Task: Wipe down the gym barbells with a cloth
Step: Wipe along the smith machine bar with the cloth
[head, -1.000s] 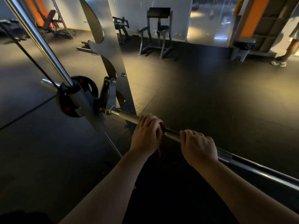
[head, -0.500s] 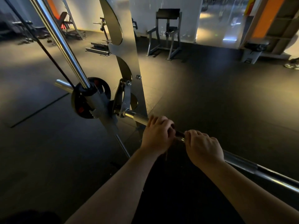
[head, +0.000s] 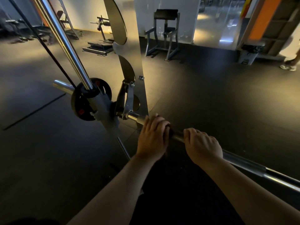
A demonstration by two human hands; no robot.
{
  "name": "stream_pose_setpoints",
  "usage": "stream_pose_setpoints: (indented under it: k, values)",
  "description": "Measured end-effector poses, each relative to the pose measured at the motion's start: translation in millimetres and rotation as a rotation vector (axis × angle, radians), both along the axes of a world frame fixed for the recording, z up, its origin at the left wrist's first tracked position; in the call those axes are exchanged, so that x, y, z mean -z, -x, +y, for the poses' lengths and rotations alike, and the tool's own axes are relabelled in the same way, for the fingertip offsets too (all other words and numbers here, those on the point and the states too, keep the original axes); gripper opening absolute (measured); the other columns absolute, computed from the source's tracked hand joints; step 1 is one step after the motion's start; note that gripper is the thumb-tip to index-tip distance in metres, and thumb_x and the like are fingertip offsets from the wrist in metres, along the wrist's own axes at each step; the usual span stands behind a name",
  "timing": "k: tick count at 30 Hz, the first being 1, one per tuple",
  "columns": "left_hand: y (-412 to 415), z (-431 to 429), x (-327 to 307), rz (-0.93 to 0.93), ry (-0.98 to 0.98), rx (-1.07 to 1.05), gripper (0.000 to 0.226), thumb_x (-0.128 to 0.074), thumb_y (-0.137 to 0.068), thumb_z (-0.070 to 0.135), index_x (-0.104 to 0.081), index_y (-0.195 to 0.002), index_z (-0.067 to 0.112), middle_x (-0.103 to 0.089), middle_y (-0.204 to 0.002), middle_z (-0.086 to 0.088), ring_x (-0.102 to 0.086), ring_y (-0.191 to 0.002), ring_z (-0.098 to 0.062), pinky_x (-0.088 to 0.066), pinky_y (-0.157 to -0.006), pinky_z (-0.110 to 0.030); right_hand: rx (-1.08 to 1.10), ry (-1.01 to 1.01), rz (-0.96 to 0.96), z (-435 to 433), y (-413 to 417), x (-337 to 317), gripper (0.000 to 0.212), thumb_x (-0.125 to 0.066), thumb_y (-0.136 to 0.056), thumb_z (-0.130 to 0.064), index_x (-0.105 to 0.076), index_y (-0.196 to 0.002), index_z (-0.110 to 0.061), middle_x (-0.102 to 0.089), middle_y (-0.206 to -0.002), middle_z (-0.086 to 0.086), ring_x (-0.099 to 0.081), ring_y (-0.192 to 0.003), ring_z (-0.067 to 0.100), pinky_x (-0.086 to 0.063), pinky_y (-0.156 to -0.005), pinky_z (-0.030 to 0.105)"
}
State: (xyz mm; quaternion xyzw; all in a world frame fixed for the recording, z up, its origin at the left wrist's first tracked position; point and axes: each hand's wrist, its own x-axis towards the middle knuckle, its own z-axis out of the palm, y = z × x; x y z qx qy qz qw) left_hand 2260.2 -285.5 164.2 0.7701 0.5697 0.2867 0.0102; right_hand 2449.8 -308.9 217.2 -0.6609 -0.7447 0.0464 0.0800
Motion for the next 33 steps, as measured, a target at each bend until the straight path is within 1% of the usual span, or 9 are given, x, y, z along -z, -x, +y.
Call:
stream_pose_setpoints:
  k: [6, 11, 16, 18, 21, 23, 26, 29, 33]
  values:
    - [-8.1, 8.4, -22.7, -0.249, 0.095, -0.117, 0.034, -0.034, -0.099, 0.036, -0.061, -0.104, 0.017, -0.057, -0.123, -0.003, -0.045, -0.131, -0.02, -0.037, -0.114, -0.048, 0.057, -0.023, -0.041, -0.6, 4.9, 2.7, 0.037, -0.021, -0.106, -0.047, -0.053, -0.106, -0.03, -0.063, -0.092, -0.008, -0.059, -0.078, 0.009, -0.044, -0.073, 0.028]
    - [-11.7, -5.8, -9.6, 0.01, 0.025, 0.213, 0.039, -0.05, -0.096, 0.044, -0.056, -0.128, 0.022, -0.05, -0.14, -0.002, -0.031, -0.148, -0.025, -0.02, -0.126, -0.049, -0.001, -0.005, -0.084, -0.9, 11.0, -2.5, 0.023, -0.046, -0.104, -0.039, -0.05, -0.123, -0.028, -0.063, -0.108, -0.008, -0.063, -0.095, 0.011, -0.046, -0.085, 0.028]
    - [48.2, 30.8, -19.7, 0.002, -0.076, -0.024, 0.036, -0.035, -0.104, 0.032, -0.064, -0.115, 0.014, -0.063, -0.124, -0.007, -0.053, -0.129, -0.024, -0.037, -0.117, -0.046, 0.023, -0.096, -0.087, -2.0, 15.2, 1.2, 0.031, -0.029, -0.105, -0.042, -0.052, -0.12, -0.029, -0.061, -0.096, -0.01, -0.06, -0.082, 0.007, -0.045, -0.076, 0.024]
    - [57.6, 32.6, -12.9, -0.075, -0.084, -0.162, 0.034, -0.037, -0.106, 0.025, -0.065, -0.119, 0.012, -0.061, -0.131, -0.008, -0.046, -0.137, -0.026, -0.028, -0.121, -0.041, 0.029, -0.112, -0.107, -3.3, 16.3, 0.7, 0.031, -0.029, -0.105, -0.042, -0.052, -0.121, -0.03, -0.064, -0.101, -0.01, -0.063, -0.087, 0.006, -0.047, -0.078, 0.023]
    - [44.3, 15.4, 2.8, -0.219, -0.011, -0.189, 0.041, -0.034, -0.108, 0.025, -0.053, -0.143, 0.013, -0.037, -0.158, -0.002, -0.013, -0.155, -0.019, -0.005, -0.124, -0.035, 0.056, -0.096, -0.096, -2.1, 16.4, 0.0, 0.034, -0.023, -0.104, -0.044, -0.052, -0.116, -0.032, -0.056, -0.088, -0.012, -0.054, -0.076, 0.003, -0.043, -0.074, 0.021]
    - [39.6, 4.2, 8.7, -0.283, 0.008, -0.147, 0.045, -0.032, -0.109, 0.028, -0.043, -0.15, 0.015, -0.026, -0.163, 0.001, -0.002, -0.157, -0.016, -0.004, -0.124, -0.029, 0.06, -0.1, -0.104, -1.6, 16.7, 0.8, 0.034, -0.022, -0.102, -0.044, -0.052, -0.114, -0.033, -0.05, -0.084, -0.014, -0.047, -0.073, 0.001, -0.04, -0.073, 0.019]
    - [56.4, 18.9, 2.2, -0.244, -0.013, -0.078, 0.038, -0.033, -0.108, 0.033, -0.054, -0.136, 0.016, -0.043, -0.149, -0.002, -0.025, -0.151, -0.016, -0.02, -0.125, -0.032, 0.08, -0.106, -0.079, -2.2, 17.2, 2.2, 0.032, -0.023, -0.104, -0.044, -0.052, -0.111, -0.033, -0.049, -0.082, -0.014, -0.048, -0.072, 0.001, -0.041, -0.073, 0.021]
    - [76.3, 49.9, -22.8, -0.042, 0.084, -0.002, 0.042, -0.025, -0.104, 0.043, -0.061, -0.111, 0.023, -0.059, -0.121, 0.002, -0.051, -0.121, -0.014, -0.045, -0.106, -0.041, 0.102, -0.114, -0.07, -2.0, 19.3, 2.7, 0.034, -0.022, -0.105, -0.045, -0.053, -0.109, -0.033, -0.048, -0.078, -0.012, -0.05, -0.07, 0.003, -0.042, -0.071, 0.022]
    - [78.6, 63.0, -27.9, -0.019, 0.082, 0.053, 0.037, -0.028, -0.102, 0.039, -0.062, -0.099, 0.023, -0.061, -0.11, 0.004, -0.055, -0.108, -0.011, -0.047, -0.1, -0.042, 0.094, -0.115, -0.09, -3.7, 18.5, 1.4, 0.034, -0.022, -0.105, -0.045, -0.053, -0.112, -0.033, -0.047, -0.079, -0.012, -0.048, -0.071, 0.002, -0.042, -0.073, 0.02]
